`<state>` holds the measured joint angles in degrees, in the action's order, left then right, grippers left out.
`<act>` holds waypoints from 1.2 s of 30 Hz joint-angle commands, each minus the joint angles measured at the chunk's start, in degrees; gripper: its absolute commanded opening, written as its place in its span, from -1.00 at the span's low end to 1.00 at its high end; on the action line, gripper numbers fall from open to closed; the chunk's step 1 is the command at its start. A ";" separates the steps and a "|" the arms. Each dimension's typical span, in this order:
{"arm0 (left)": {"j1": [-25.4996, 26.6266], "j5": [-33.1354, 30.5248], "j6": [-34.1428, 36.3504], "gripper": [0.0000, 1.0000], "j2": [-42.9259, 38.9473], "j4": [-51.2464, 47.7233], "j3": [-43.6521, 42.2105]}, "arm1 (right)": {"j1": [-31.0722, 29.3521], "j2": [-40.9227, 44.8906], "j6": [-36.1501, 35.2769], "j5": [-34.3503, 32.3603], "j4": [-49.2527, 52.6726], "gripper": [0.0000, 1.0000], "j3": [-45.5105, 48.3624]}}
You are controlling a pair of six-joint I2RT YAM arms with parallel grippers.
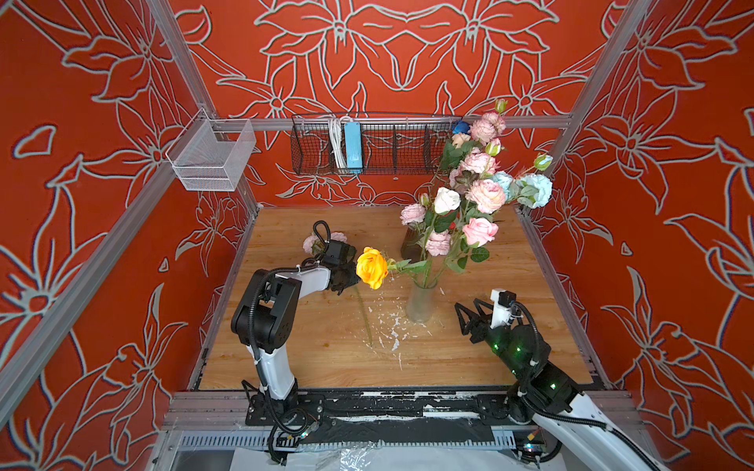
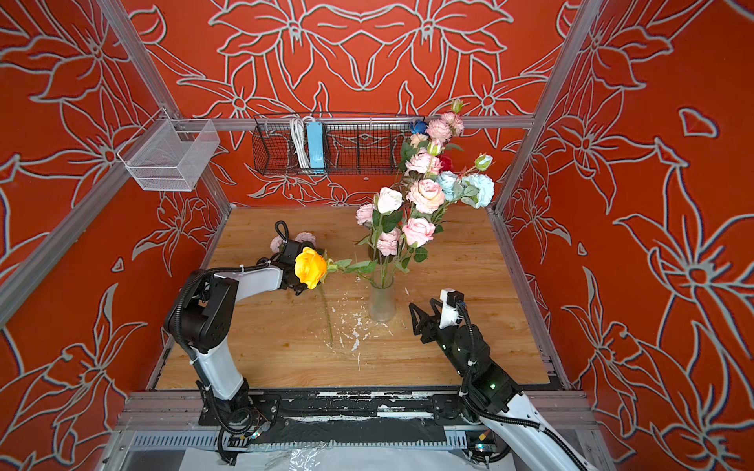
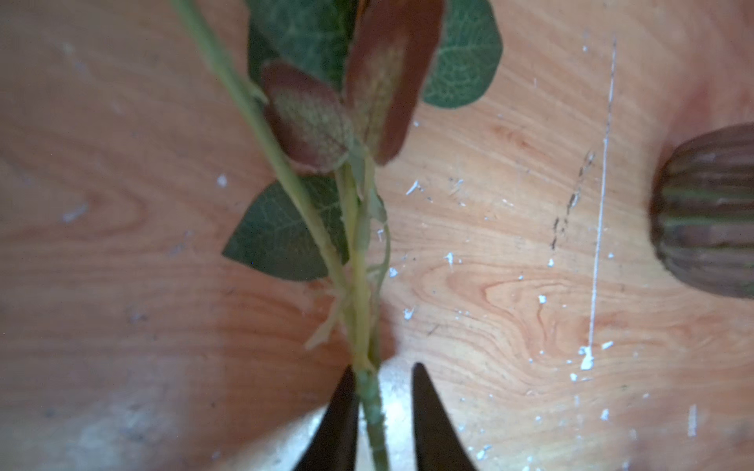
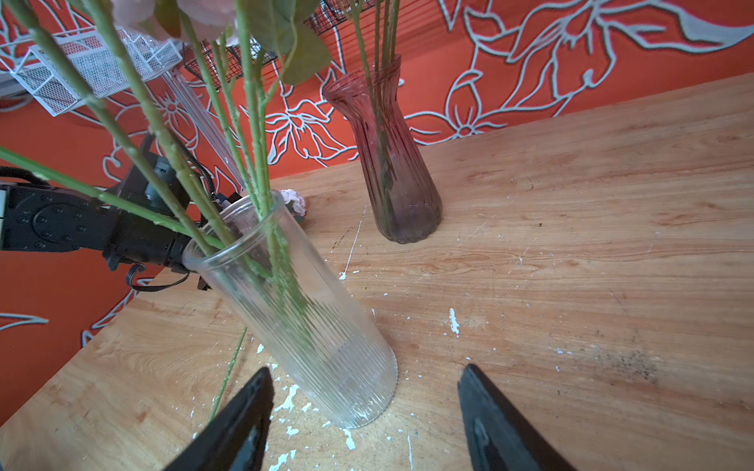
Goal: Arrange the flowers into the vase
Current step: 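Lower left gripper onto the pink rose spray stem on the table, then close left gripper on the pink rose spray stem and lift it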
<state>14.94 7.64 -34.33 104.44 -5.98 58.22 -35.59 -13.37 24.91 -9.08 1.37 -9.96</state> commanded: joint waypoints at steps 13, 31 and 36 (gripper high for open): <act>4.98 -11.26 0.41 -1.00 -36.06 1.52 -14.27 | 0.29 0.42 1.59 -3.22 1.02 0.47 -0.44; 14.07 -6.41 18.90 -1.00 -72.50 11.19 -16.39 | 0.28 1.10 1.81 -5.31 1.79 0.46 -0.15; 21.18 -9.41 26.71 -1.00 -70.38 8.47 -9.63 | 0.26 1.13 1.64 -5.70 1.87 0.46 -0.15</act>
<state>33.19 -0.62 -14.48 33.28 2.76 45.36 -35.59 -12.86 26.09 -13.17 2.83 -9.96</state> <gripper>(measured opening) 0.071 0.731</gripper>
